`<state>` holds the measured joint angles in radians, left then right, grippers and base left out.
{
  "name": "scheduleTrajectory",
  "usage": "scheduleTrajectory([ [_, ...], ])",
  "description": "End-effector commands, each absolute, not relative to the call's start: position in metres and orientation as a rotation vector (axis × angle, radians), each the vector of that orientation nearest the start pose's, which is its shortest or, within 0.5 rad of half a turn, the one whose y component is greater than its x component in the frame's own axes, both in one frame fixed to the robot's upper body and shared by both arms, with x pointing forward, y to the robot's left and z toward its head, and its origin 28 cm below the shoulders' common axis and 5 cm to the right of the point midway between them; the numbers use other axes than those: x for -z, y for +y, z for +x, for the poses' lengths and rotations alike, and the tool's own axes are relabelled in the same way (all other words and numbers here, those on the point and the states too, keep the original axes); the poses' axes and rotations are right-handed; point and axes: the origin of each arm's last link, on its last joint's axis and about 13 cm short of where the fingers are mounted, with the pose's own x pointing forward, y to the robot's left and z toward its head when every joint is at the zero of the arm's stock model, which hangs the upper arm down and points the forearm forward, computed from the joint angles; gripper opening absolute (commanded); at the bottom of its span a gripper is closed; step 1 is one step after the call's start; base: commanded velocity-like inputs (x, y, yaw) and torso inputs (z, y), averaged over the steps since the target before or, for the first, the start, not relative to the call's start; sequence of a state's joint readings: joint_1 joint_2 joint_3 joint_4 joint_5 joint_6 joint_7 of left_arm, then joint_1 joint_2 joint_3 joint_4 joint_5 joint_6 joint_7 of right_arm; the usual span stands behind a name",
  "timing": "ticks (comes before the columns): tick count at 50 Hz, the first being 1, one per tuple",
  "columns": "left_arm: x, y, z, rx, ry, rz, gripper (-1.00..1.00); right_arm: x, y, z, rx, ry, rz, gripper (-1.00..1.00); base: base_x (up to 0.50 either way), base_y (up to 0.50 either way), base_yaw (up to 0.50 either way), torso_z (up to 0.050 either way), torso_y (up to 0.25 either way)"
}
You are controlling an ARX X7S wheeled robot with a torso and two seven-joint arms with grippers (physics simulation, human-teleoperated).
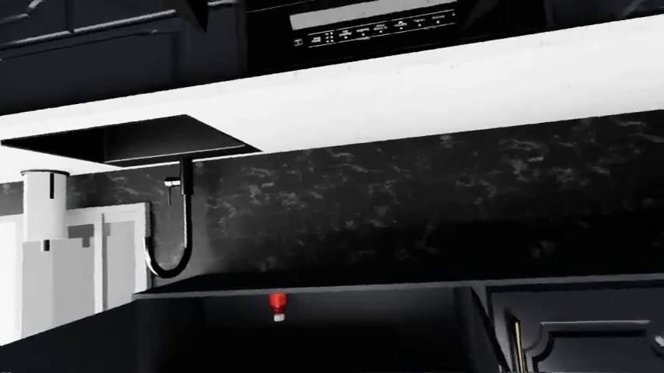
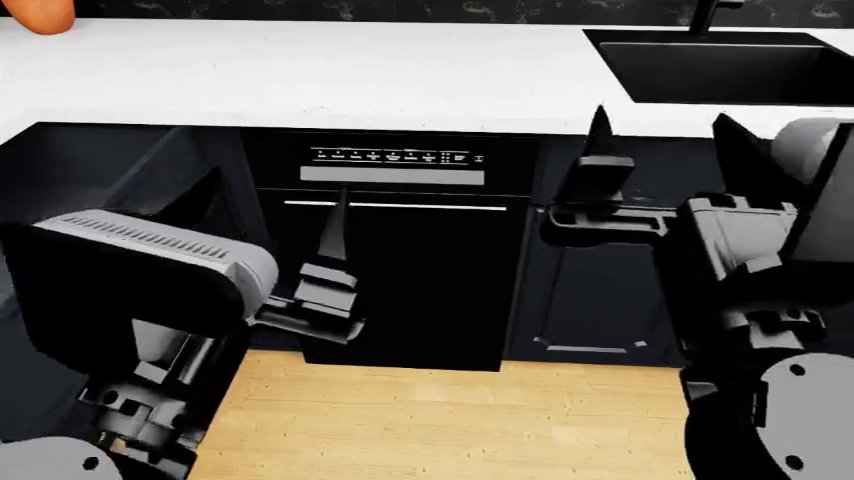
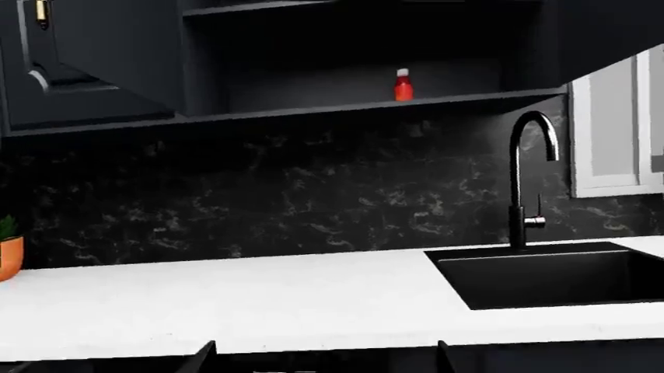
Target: Pick and place the shaker into the drawer. Then close the cabinet.
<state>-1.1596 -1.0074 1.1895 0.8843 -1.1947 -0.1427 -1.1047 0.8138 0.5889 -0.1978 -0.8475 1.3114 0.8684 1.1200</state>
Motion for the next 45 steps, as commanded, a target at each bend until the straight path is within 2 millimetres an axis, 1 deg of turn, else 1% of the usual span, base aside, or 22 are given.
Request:
scheduleTrajectory([
  [1, -0.155, 0.185, 0.208, 0.165, -0.085, 0.026, 1.00, -0.197, -0.097, 0.221, 0.005, -0.024, -0.034, 1.00, 0.00, 0.00, 0.00, 0.000, 0.000],
  [4, -0.115, 0.178, 0.226, 0.127, -0.010, 0.034, 1.00, -0.172, -0.101, 0.235, 0.007, 0.027, -0.021, 1.00, 0.00, 0.00, 0.00, 0.000, 0.000],
  [6, -0.097, 0.175, 0.239, 0.105, 0.028, 0.037, 1.00, -0.159, -0.104, 0.244, 0.013, 0.053, -0.012, 1.00, 0.00, 0.00, 0.00, 0.000, 0.000],
  [8, -0.088, 0.173, 0.252, 0.085, 0.052, 0.048, 1.00, -0.148, -0.106, 0.253, 0.015, 0.075, -0.003, 1.00, 0.00, 0.00, 0.00, 0.000, 0.000],
  [13, -0.056, 0.167, 0.281, 0.023, 0.115, 0.075, 1.00, -0.121, -0.115, 0.281, 0.034, 0.119, 0.014, 1.00, 0.00, 0.00, 0.00, 0.000, 0.000],
  [16, -0.045, 0.166, 0.294, -0.016, 0.150, 0.072, 1.00, -0.105, -0.119, 0.294, 0.052, 0.157, 0.020, 1.00, 0.00, 0.00, 0.00, 0.000, 0.000],
  [20, -0.037, 0.163, 0.305, -0.036, 0.201, 0.084, 1.00, -0.090, -0.119, 0.307, 0.060, 0.204, 0.018, 1.00, 0.00, 0.00, 0.00, 0.000, 0.000],
  [23, -0.034, 0.161, 0.308, -0.050, 0.210, 0.078, 1.00, -0.081, -0.118, 0.313, 0.085, 0.208, 0.001, 1.00, 0.00, 0.00, 0.00, 0.000, 0.000],
  [25, -0.035, 0.162, 0.308, -0.074, 0.205, 0.014, 1.00, -0.073, -0.117, 0.313, 0.125, 0.199, 0.003, 1.00, 0.00, 0.00, 0.00, 0.000, 0.000],
  [29, -0.016, 0.167, 0.300, -0.098, 0.182, 0.056, 1.00, -0.048, -0.112, 0.310, 0.167, 0.146, -0.016, 1.00, 0.00, 0.00, 0.00, 0.000, 0.000],
  [31, -0.006, 0.172, 0.295, -0.113, 0.195, 0.070, 1.00, -0.033, -0.107, 0.310, 0.194, 0.139, 0.039, 1.00, 0.00, 0.00, 0.00, 0.000, 0.000],
  [33, 0.000, 0.178, 0.290, -0.149, 0.194, 0.011, 1.00, -0.020, -0.100, 0.307, 0.147, 0.122, 0.088, 1.00, 0.00, 0.00, 0.00, 0.000, 0.000],
  [34, 0.005, 0.180, 0.287, -0.151, 0.200, -0.021, 1.00, -0.013, -0.096, 0.304, 0.096, 0.130, 0.148, 1.00, 0.00, 0.00, 0.00, 0.000, 0.000],
  [35, 0.009, 0.181, 0.284, -0.138, 0.202, -0.040, 1.00, -0.007, -0.093, 0.302, 0.074, 0.135, 0.181, 1.00, 0.00, 0.00, 0.00, 0.000, 0.000],
  [37, 0.008, 0.178, 0.280, -0.079, 0.169, -0.041, 1.00, 0.007, -0.087, 0.299, 0.023, 0.156, 0.195, 1.00, 0.00, 0.00, 0.00, 0.000, 0.000],
  [39, 0.015, 0.177, 0.278, -0.068, 0.178, 0.002, 1.00, 0.010, -0.083, 0.302, -0.018, 0.150, 0.180, 1.00, 0.00, 0.00, 0.00, 0.000, 0.000],
  [41, 0.019, 0.176, 0.279, -0.065, 0.180, 0.054, 1.00, 0.016, -0.081, 0.303, -0.026, 0.163, 0.118, 1.00, 0.00, 0.00, 0.00, 0.000, 0.000],
  [45, 0.024, 0.174, 0.285, -0.060, 0.150, 0.128, 1.00, 0.024, -0.081, 0.305, -0.029, 0.211, 0.064, 1.00, 0.00, 0.00, 0.00, 0.000, 0.000],
])
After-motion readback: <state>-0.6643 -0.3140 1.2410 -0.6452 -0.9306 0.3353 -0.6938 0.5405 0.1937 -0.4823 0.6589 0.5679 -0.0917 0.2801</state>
